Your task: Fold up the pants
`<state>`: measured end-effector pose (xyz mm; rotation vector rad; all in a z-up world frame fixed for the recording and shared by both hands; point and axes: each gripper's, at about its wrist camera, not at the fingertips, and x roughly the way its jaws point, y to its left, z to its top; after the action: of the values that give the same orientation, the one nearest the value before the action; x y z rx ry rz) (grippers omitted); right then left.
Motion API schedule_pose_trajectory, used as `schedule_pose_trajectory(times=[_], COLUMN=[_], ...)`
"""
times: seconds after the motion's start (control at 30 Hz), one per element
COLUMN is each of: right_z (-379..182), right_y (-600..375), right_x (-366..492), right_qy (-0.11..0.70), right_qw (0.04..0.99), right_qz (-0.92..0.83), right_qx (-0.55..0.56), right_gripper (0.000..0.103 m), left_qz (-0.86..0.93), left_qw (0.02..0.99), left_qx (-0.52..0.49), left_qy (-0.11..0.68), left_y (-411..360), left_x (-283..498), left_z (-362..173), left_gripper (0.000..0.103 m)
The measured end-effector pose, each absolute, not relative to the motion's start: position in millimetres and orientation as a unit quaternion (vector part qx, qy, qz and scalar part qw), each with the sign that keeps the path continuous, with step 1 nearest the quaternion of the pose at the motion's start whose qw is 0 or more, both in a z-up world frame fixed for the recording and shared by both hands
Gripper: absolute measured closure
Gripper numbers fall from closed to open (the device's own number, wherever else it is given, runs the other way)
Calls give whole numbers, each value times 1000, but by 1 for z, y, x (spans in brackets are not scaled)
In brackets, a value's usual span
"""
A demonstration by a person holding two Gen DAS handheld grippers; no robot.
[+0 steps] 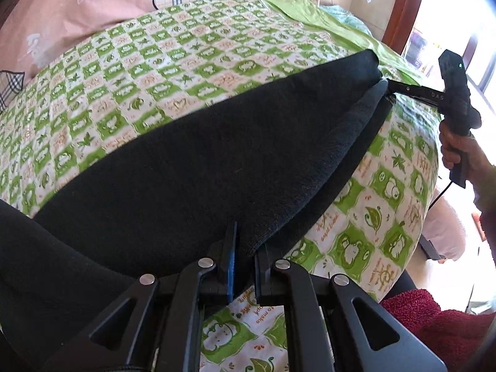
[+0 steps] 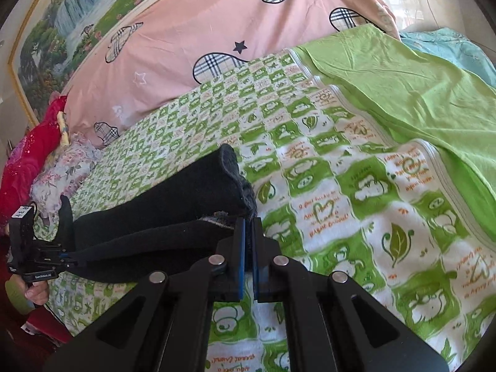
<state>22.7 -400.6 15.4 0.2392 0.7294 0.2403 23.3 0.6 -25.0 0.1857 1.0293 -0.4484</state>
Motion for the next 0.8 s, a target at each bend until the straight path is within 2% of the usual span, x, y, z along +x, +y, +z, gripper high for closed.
schedule_pose_trajectory(times=[0.13,0.3,0.43,0.53,0.6,0.63,0.8], right_z=[13,18,39,52,56,57,54], right_y=[-398,-395,-389,-370,-354,-342,-282], right_x=[18,7,-12,-17,-14,-13,-1], right_qy=[370,395,357,336,331,328,334], right_qw=[918,913,924,929,928,927,916], right_qz=[91,37,58,84,105,120,189], right_qx=[110,90,122,130,136,134,116], right_gripper=[99,99,97,87,57,51,49], left_qz=[-215,-224,-207,-187,-165,-155,-104], left_qw=[841,837,841,846,849,849,840], left_qx=[85,65,32,-1,-26,-41,-117], left_qy=[489,494,499,498,501,504,519], left_y=[-1,5,19,36,51,61,106], left_x=[21,13,4,-1,-2,-2,4], left_z=[-31,-26,-20,-12,-6,-4,10], left_gripper=[92,71,59,49,43,42,42])
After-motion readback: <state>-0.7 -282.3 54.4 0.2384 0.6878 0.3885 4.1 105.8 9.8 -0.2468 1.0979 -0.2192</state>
